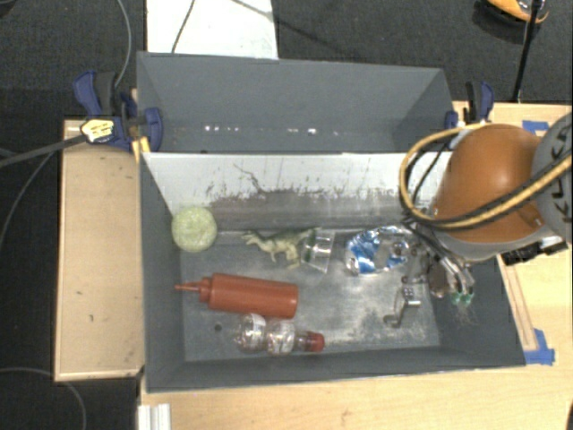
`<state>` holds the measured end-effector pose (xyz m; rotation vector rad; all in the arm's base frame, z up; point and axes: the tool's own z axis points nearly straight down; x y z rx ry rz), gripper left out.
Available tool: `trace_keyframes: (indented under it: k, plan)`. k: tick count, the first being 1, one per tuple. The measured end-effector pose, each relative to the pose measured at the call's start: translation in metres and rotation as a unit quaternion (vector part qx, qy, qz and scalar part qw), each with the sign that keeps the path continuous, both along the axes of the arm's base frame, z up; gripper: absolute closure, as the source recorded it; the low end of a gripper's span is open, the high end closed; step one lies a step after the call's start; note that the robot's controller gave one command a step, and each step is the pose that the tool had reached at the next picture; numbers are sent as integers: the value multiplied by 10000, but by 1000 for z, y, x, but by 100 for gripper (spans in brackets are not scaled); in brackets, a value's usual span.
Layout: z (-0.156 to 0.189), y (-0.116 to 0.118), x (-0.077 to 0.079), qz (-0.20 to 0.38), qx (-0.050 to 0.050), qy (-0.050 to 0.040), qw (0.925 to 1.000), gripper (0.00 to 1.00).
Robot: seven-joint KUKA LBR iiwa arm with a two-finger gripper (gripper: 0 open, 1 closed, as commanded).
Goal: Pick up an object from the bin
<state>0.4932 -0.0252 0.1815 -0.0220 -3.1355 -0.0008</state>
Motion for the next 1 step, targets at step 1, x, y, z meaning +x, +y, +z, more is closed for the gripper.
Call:
trace_keyframes:
  k: [1]
  plan:
    - [4, 0, 2, 5, -3, -43, 10000, 0]
